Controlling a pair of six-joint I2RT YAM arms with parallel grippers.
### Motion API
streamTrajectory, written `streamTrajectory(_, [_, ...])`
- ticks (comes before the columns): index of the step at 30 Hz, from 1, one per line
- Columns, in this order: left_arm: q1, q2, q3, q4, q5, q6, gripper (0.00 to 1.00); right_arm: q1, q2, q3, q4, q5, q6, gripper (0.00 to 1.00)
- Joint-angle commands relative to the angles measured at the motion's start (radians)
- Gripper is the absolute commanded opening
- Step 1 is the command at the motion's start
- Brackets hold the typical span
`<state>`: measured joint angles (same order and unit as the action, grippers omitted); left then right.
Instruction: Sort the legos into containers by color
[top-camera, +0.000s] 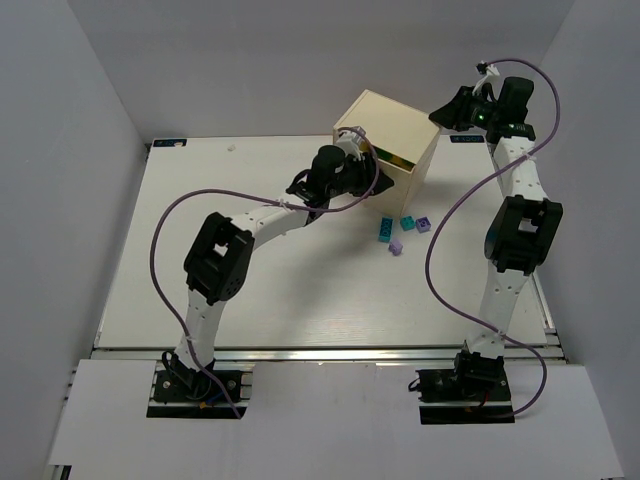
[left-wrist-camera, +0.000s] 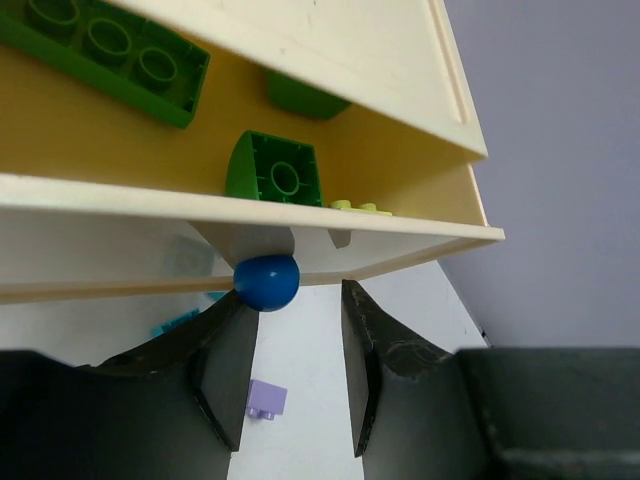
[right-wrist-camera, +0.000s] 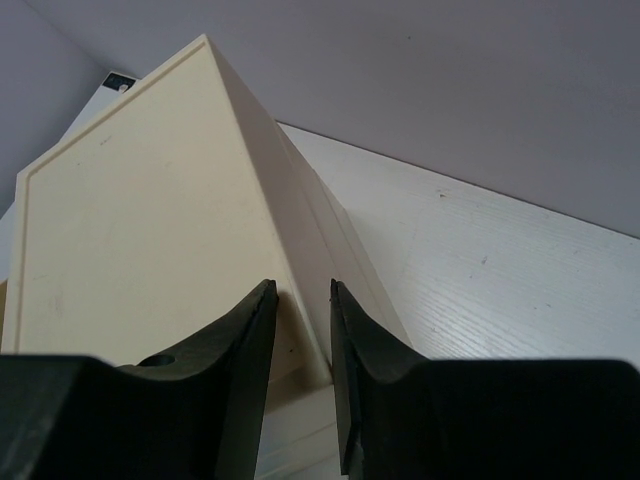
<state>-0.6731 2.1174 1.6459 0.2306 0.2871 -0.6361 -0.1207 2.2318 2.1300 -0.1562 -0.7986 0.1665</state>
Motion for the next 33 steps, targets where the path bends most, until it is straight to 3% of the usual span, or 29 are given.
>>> streamTrajectory(1, [0.007, 0.004, 0.083, 0.015, -0.057, 0.026, 0.49, 0.03, 0.035, 0.004, -0.172, -0.12, -0.03, 0.33])
streamTrajectory(16, [0.007, 0.084, 0.222, -0.039, -0.115, 0.042, 0.49, 0.027, 0.019, -0.024, -0.189, -0.116, -0.051, 0.35])
streamTrajectory(19, [0.007, 0.067, 0.198, -0.028, -0.1, 0.058, 0.5, 0.018, 0.014, -0.031, -0.174, -0.11, -0.039, 0.45])
streamTrajectory(23, [0.007, -0.008, 0.08, 0.038, -0.065, 0.081, 0.53, -0.006, -0.023, -0.076, -0.097, -0.097, 0.011, 0.89])
streamTrajectory(28, [0.018, -0.115, -0.095, 0.108, -0.033, 0.113, 0.67, -0.054, -0.04, -0.079, -0.046, -0.106, 0.086, 0.89])
streamTrajectory(33, [0.029, -0.276, -0.271, 0.176, -0.046, 0.125, 0.68, -0.1, -0.086, -0.113, -0.007, -0.122, 0.108, 0.89])
